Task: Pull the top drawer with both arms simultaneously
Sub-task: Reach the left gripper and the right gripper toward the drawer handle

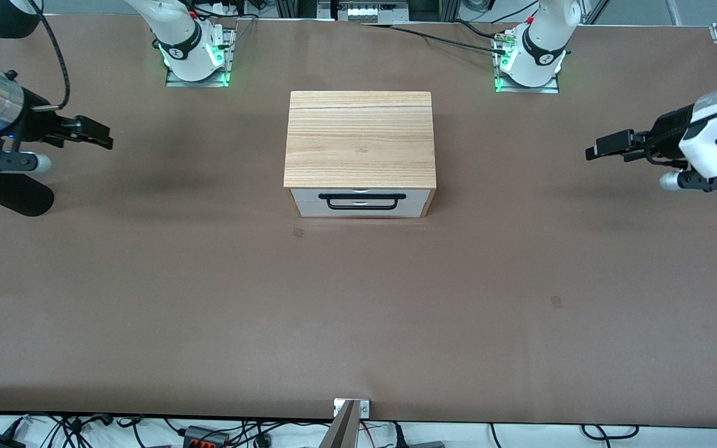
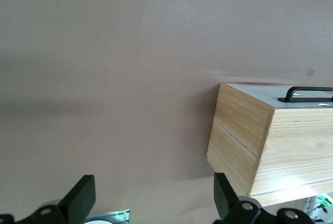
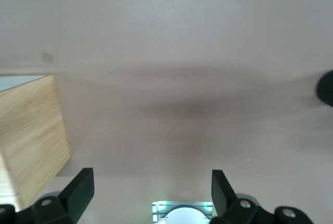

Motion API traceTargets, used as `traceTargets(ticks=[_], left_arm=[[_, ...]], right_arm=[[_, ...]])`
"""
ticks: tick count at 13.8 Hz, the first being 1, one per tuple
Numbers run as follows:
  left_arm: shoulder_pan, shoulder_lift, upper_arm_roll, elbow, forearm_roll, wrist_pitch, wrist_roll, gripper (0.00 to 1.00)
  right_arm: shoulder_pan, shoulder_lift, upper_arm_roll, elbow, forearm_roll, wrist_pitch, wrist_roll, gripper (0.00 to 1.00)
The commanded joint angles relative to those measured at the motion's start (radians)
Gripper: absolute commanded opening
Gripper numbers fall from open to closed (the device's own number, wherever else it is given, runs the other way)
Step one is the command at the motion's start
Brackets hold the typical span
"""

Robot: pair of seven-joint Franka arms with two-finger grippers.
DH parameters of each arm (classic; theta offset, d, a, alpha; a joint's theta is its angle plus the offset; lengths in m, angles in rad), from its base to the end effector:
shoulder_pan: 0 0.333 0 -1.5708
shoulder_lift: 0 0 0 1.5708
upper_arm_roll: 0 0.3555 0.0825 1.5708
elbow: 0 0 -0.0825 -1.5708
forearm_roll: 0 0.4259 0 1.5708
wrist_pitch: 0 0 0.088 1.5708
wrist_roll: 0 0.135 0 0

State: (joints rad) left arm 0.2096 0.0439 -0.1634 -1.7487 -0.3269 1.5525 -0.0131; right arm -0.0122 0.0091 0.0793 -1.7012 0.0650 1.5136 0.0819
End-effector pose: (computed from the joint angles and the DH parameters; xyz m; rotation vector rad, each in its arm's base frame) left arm 0.5878 -0.0153 0.5270 2.7832 0.1285 -0.3277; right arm 0.5770 0.0477 0.5609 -3.0750 0.0268 0.3101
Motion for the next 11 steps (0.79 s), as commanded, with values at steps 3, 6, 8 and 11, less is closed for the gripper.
traceTargets(ticks=[3, 6, 8, 11], left_arm=[[-0.059, 0.221, -0.018, 0.132, -0.223, 0.007, 0.013, 1.0], [-0.136, 0.312, -0.018, 0.146, -0.324, 0.153, 0.172, 1.0], [-0.138, 0.39, -0.018, 0.146, -0.479, 0.159, 0.287, 1.0], [-0.142, 0.497, -0.018, 0.146, -0.658, 0.155, 0.493, 1.0]], right_arm=[[0.084, 0.055, 0.004, 0.055, 0.051, -0.009, 0.01, 1.0], [0.094, 0.165, 0.004, 0.089, 0.265, -0.007, -0.002, 1.0], [0.098, 0.236, 0.002, 0.087, 0.442, 0.008, -0.004, 1.0], [0.161, 0.311, 0.002, 0.078, 0.592, 0.139, -0.025, 1.0]])
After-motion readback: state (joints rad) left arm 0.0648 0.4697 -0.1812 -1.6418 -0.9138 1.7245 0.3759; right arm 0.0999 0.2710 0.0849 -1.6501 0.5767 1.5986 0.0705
